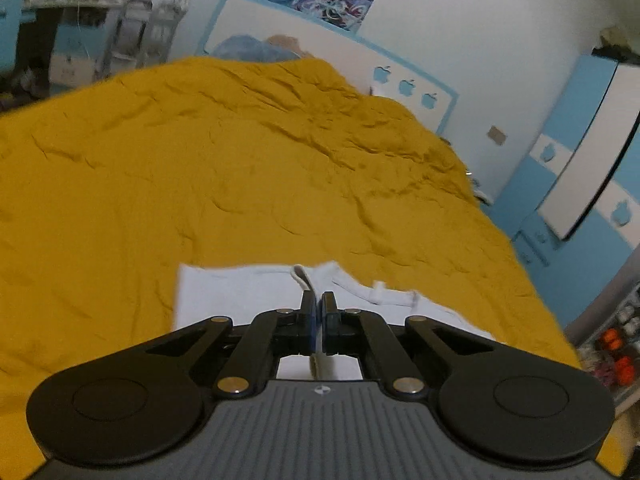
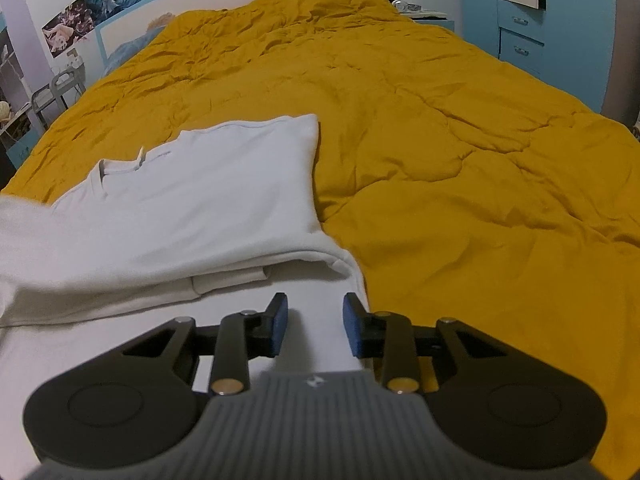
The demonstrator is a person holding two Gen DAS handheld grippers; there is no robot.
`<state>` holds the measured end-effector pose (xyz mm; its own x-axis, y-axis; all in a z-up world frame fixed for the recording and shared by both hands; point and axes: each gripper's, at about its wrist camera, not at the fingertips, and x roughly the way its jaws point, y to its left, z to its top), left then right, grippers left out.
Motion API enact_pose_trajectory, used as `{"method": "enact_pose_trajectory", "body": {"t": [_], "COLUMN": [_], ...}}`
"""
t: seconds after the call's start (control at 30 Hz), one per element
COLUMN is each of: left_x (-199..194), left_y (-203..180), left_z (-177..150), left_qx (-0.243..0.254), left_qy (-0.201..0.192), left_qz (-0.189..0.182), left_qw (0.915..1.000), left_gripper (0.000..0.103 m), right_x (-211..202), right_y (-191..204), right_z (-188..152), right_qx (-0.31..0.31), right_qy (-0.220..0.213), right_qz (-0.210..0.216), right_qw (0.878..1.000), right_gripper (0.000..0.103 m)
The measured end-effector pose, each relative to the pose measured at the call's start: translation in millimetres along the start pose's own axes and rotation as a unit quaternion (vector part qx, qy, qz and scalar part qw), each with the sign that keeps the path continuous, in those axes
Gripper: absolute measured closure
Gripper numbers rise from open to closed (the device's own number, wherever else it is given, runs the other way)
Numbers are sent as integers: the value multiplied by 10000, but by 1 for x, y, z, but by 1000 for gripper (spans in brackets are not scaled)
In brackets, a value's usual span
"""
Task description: Fold small clothes
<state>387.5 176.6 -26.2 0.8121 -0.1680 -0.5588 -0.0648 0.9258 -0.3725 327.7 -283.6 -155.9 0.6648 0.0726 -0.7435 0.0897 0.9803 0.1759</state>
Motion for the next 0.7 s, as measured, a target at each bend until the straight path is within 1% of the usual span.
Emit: {"method": "enact_pose_trajectory", "body": {"t": [0.07,0.13,0.2,0.23,0.27,0.33,0.47,0.57,0.6,0.67,0.7], "left_x": [15,40,60,68,73,77,80,77,76,75,76], "left_y": [9,25,42,48,51,53,55,63,64,65,65], "left_z": [-7,-24,-41,-49,-56,-63,-61,-63,-65,-65,-65], "left_qx": [58,19,-62,-116,-116,-77,-179,-211,-198,-173,-166], "left_qy": [242,627,973,1109,1161,1102,1121,1133,1131,1121,1120], "left_qz": [452,888,1093,1116,1101,1053,985,920,909,908,911], "left_qw": [9987,9941,9892,9875,9870,9883,9886,9891,9892,9894,9894], "left_gripper": [101,101,101,101,101,101,97,96,96,96,96], "right_x": [3,5,5,5,5,3,-11,-32,-37,-39,-35], "right_y": [-1,-2,-2,-2,-2,0,1,0,-1,-2,-2], "right_z": [-1,-1,-1,0,0,1,9,25,33,48,57], "right_qx": [1,-5,-4,-7,-23,-95,-315,-393,-417,-450,-446], "right_qy": [42,60,68,73,79,122,176,-55,-173,-340,-379], "right_qz": [3,4,2,0,-4,-17,4,195,254,266,265], "right_qw": [10000,10000,10000,10000,10000,9999,9993,9990,9987,9981,9979], "right_gripper": [78,78,78,78,78,78,77,75,72,68,68]}}
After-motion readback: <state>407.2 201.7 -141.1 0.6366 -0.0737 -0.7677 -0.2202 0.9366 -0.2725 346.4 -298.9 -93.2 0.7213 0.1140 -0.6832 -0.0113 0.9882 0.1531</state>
